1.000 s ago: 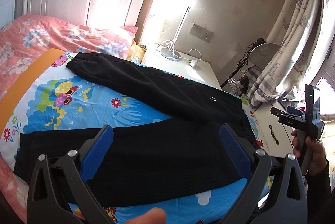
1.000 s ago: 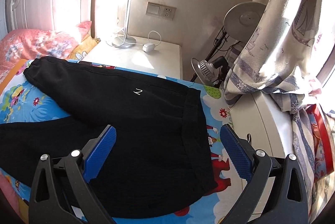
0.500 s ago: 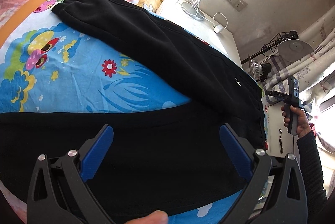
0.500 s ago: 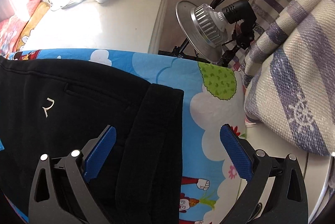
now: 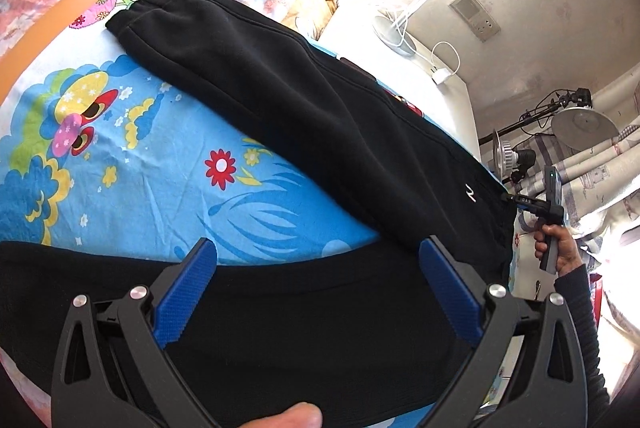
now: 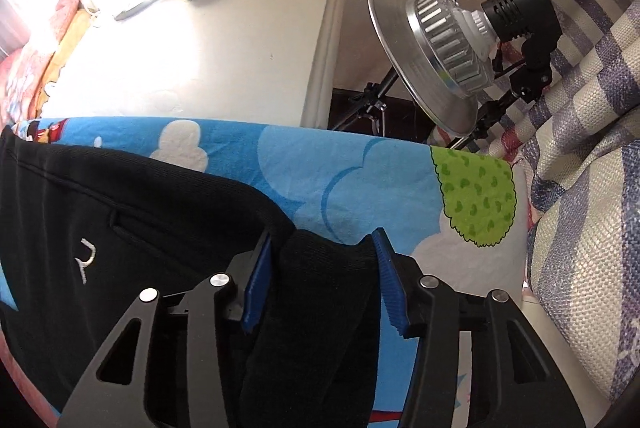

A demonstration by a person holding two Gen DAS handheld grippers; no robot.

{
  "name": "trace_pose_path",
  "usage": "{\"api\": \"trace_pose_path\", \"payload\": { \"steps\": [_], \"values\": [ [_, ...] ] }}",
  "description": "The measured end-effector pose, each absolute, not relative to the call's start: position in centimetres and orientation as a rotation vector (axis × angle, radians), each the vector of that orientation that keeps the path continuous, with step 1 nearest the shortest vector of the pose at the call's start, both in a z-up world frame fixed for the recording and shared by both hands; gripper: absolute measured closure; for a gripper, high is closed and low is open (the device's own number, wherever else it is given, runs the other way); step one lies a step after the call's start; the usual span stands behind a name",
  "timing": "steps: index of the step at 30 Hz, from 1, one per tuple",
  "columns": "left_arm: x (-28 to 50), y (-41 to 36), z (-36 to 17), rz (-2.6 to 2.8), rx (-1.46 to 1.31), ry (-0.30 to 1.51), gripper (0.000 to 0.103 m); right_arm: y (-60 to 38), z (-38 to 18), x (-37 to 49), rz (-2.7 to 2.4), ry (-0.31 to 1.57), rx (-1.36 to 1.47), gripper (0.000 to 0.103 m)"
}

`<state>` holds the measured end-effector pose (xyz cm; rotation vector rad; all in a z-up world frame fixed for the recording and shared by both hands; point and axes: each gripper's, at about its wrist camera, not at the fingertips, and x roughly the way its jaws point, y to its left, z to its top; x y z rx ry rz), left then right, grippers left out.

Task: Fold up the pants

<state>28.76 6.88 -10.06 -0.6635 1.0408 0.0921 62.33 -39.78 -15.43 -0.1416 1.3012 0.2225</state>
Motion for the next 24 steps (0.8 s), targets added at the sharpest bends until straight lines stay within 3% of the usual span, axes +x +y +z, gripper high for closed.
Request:
{"api": "trace_pose_path", "payload": {
  "steps": [8, 12, 15, 23, 24],
  "values": [
    [39.1, 15.5, -10.5, 0.131, -0.951, 0.960, 0.003, -39.3, -4.8, 53.2, 0.417, 1.015, -0.107, 0.065],
    [46.7, 19.7, -12.6, 0.191, -1.053, 1.028, 0.019, -39.8, -0.8, 47.8, 0.503, 0.914, -0.084, 0.067],
    [51.7, 21.8, -15.1, 0.261, -1.098, 1.126, 0.031, -39.8, 0.5, 44.0, 0.550, 0.882, -0.093, 0.068],
    [58.1, 22.4, -20.4, 0.492, -1.041, 1.369, 0.031, -39.6, 1.5, 37.6, 0.648, 0.864, -0.134, 0.073],
    [58.1, 22.3, -20.4, 0.501, -1.021, 1.380, 0.037, -39.6, 1.6, 37.1, 0.658, 0.865, -0.134, 0.074]
  ]
}}
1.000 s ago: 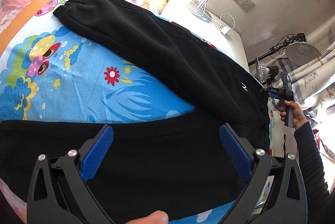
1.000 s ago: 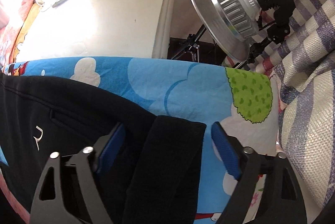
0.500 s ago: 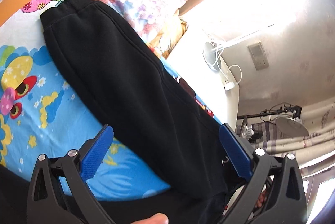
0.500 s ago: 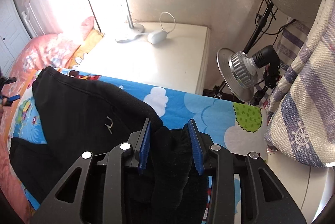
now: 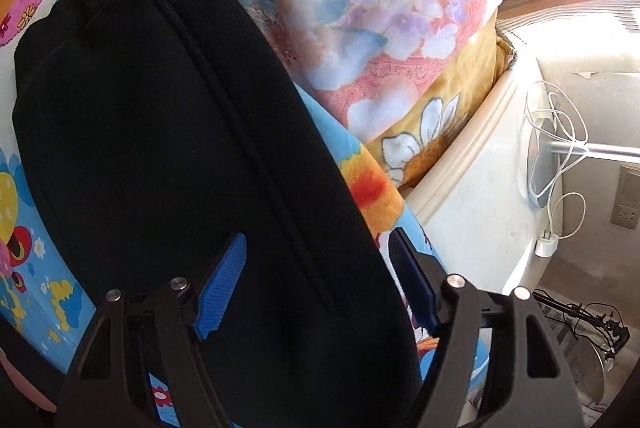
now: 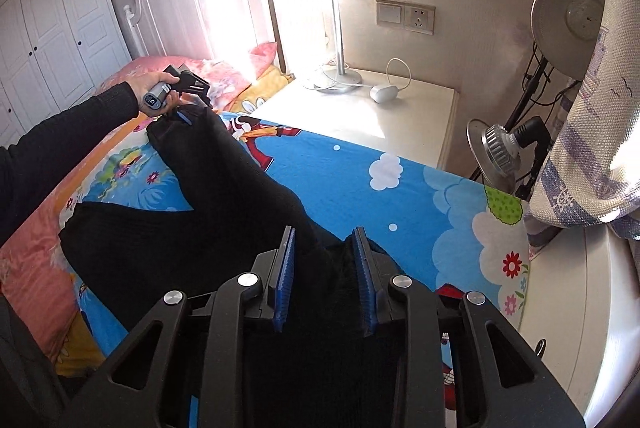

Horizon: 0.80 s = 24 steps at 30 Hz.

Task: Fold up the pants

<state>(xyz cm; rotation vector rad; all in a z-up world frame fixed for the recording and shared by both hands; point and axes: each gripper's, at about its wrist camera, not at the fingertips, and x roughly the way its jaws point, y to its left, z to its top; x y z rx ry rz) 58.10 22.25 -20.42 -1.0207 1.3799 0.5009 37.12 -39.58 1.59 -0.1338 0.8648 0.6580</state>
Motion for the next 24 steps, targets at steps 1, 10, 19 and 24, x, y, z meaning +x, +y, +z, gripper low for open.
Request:
{"api": "trace_pose_path", "payload": {
  "steps": [1, 10, 19, 24],
  "values": [
    [58.1, 22.2, -20.2, 0.512, -0.998, 1.388, 0.045, -39.7, 1.6, 36.6, 0.666, 0.863, -0.133, 0.075],
    [40.4, 24.6, -10.5, 0.285, -1.243, 0.911, 0.086, -43.9, 1.3, 36.4, 0.565, 0.869, -0.086, 0.078],
    [9.0, 17.1, -18.1, 0.296, -1.301, 0.775, 0.098, -52.3, -6.1, 31.1, 0.336, 1.053, 0.183, 0.096],
    [4.0, 16.2, -22.1, 0.258, -1.401, 0.681, 0.062, -52.0, -11.2, 29.1, 0.350, 1.158, 0.438, 0.096]
  ]
}}
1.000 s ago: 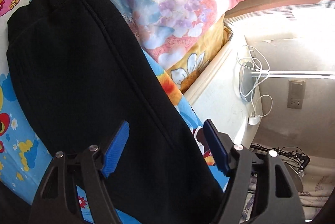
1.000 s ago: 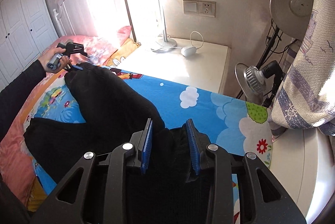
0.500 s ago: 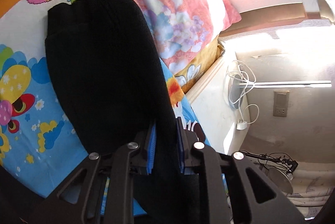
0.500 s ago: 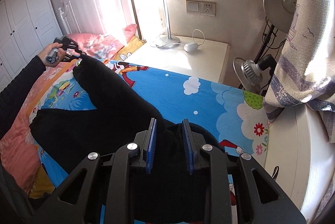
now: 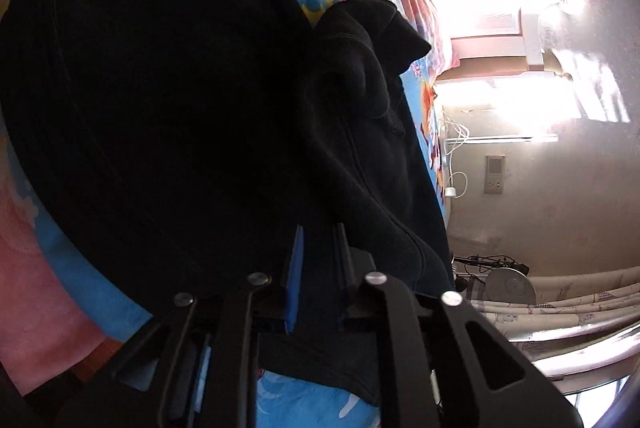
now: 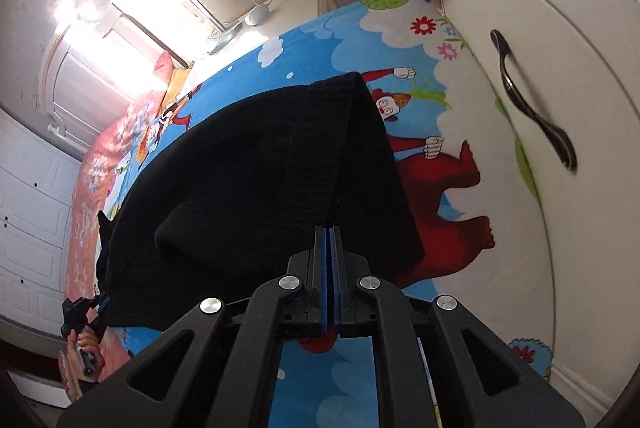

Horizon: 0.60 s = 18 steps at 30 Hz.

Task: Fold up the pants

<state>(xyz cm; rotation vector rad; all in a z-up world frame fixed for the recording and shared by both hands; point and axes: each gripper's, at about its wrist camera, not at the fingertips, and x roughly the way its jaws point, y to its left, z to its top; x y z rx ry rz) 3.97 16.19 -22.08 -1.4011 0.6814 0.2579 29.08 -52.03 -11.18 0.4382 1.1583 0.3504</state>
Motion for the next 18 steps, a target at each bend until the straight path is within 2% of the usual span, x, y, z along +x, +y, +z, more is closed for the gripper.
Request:
{"api": "trace_pose_path", "payload": {
  "steps": [1, 2, 8, 12, 16, 18],
  "values": [
    [4.0, 16.1, -21.5, 0.236, -1.394, 0.654, 0.054, -51.5, -11.7, 29.0, 0.359, 1.169, 0.483, 0.096],
    [4.2, 16.1, -20.9, 0.219, -1.383, 0.639, 0.050, -50.8, -12.3, 28.8, 0.349, 1.191, 0.516, 0.095],
    [4.6, 16.7, -18.9, 0.241, -1.316, 0.603, 0.047, -47.2, -15.4, 27.6, 0.332, 1.283, 0.652, 0.095],
    [4.7, 17.6, -17.6, 0.365, -1.136, 0.648, 0.041, -45.5, -16.4, 27.3, 0.362, 1.309, 0.717, 0.095],
    [7.9, 17.2, -15.4, 0.495, -0.794, 0.764, 0.032, -44.5, -14.8, 27.3, 0.309, 1.263, 0.611, 0.095],
    [8.4, 16.6, -14.8, 0.516, -0.673, 0.802, 0.032, -44.0, -12.6, 26.4, 0.288, 1.131, 0.504, 0.095]
  ]
}}
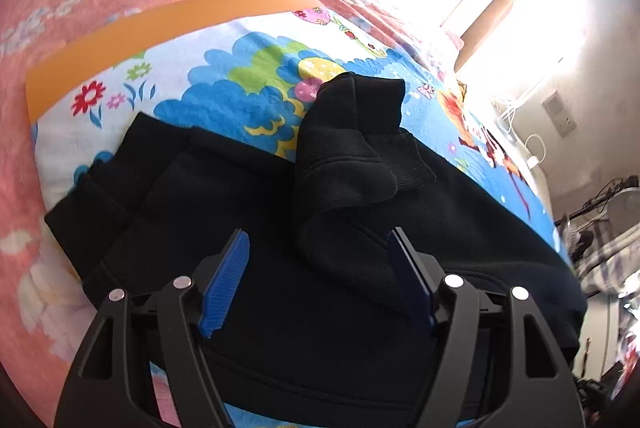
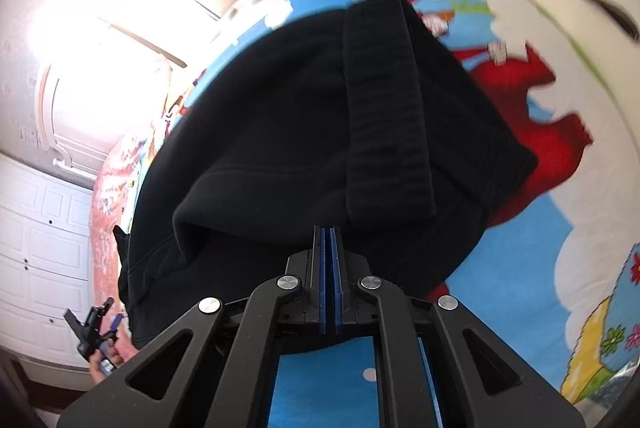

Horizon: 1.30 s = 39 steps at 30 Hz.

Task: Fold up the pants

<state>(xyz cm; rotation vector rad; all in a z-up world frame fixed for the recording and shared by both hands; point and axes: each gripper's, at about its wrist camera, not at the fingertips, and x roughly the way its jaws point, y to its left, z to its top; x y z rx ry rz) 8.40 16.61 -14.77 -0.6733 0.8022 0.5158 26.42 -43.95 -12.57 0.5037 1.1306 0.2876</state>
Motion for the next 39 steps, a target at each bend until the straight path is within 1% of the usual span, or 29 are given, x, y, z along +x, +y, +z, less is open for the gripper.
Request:
{"api": "trace_pose_path", "payload": {
  "steps": [3, 4, 5, 6, 7, 8, 9, 12, 14, 16, 18, 21, 22, 26, 27, 28, 29, 30, 33, 35, 37, 38, 39],
  "values": [
    [9.2, 15.3, -14.8, 0.455, -0.676, 0.785, 0.030, -41.7, -9.7, 24.9, 0.093, 0.922, 0.137, 0.095],
    [9.5, 15.0, -15.3, 0.447, -0.676, 0.790, 0.030, -41.4, -9.7, 24.8, 0.073, 0.925, 0.109, 0.095],
    [9.9, 14.6, -15.8, 0.437, -0.681, 0.797, 0.030, -41.1, -9.8, 24.8, 0.092, 0.971, 0.132, 0.090],
    [10.4, 14.2, -16.1, 0.417, -0.690, 0.798, 0.030, -41.0, -10.0, 24.7, 0.125, 0.994, 0.157, 0.041],
    [10.8, 13.8, -16.4, 0.402, -0.699, 0.800, 0.030, -41.1, -10.2, 24.5, 0.148, 0.991, 0.184, 0.009],
    [10.7, 13.5, -16.7, 0.397, -0.704, 0.804, 0.030, -41.2, -10.2, 24.2, 0.144, 0.962, 0.187, 0.004],
    [11.1, 13.2, -17.0, 0.397, -0.708, 0.809, 0.030, -41.3, -9.9, 23.9, 0.153, 0.961, 0.183, 0.004],
    [10.7, 12.7, -16.9, 0.392, -0.722, 0.802, 0.028, -43.0, -8.9, 22.5, 0.222, 0.922, 0.336, 0.004],
    [10.6, 12.8, -16.8, 0.401, -0.717, 0.792, 0.026, -42.9, -9.3, 23.1, 0.257, 0.973, 0.344, 0.004],
    [10.5, 13.2, -16.9, 0.402, -0.729, 0.792, 0.026, -42.7, -10.7, 23.9, 0.334, 1.034, 0.471, 0.008],
    [10.2, 13.7, -16.9, 0.399, -0.758, 0.783, 0.026, -41.8, -13.0, 24.8, 0.372, 1.138, 0.601, 0.016],
    [9.6, 14.3, -17.0, 0.413, -0.779, 0.779, 0.026, -40.7, -15.5, 26.3, 0.361, 1.214, 0.728, 0.018],
    [9.4, 14.6, -17.1, 0.414, -0.786, 0.779, 0.026, -40.6, -16.0, 26.8, 0.359, 1.217, 0.770, 0.021],
    [8.7, 16.0, -17.6, 0.440, -0.817, 0.776, 0.026, -41.1, -16.2, 28.1, 0.297, 1.163, 0.862, 0.022],
    [8.7, 16.4, -17.6, 0.449, -0.814, 0.774, 0.026, -41.2, -16.4, 28.3, 0.285, 1.159, 0.883, 0.024],
    [8.8, 16.8, -17.4, 0.458, -0.804, 0.770, 0.026, -41.3, -16.4, 28.5, 0.272, 1.151, 0.889, 0.026],
    [8.9, 17.1, -17.2, 0.465, -0.785, 0.767, 0.026, -41.3, -16.5, 28.6, 0.246, 1.144, 0.875, 0.033],
    [9.2, 17.3, -16.9, 0.476, -0.754, 0.771, 0.026, -41.4, -16.4, 28.5, 0.223, 1.136, 0.865, 0.037],
    [11.3, 17.2, -16.2, 0.497, -0.590, 0.831, 0.026, -40.5, -15.5, 28.4, 0.201, 1.092, 0.785, 0.041],
    [13.8, 16.2, -16.2, 0.508, -0.393, 0.901, 0.025, -40.0, -14.7, 28.4, 0.185, 1.060, 0.753, 0.044],
    [17.0, 14.9, -17.5, 0.539, -0.125, 1.009, 0.024, -39.8, -14.4, 28.7, 0.179, 1.043, 0.751, 0.054],
    [18.5, 14.3, -18.5, 0.562, 0.002, 1.056, 0.026, -39.6, -14.3, 28.9, 0.178, 1.042, 0.743, 0.066],
    [19.8, 14.1, -19.4, 0.532, 0.079, 1.094, 0.048, -39.4, -14.3, 29.2, 0.169, 1.049, 0.732, 0.076]
  ]
}}
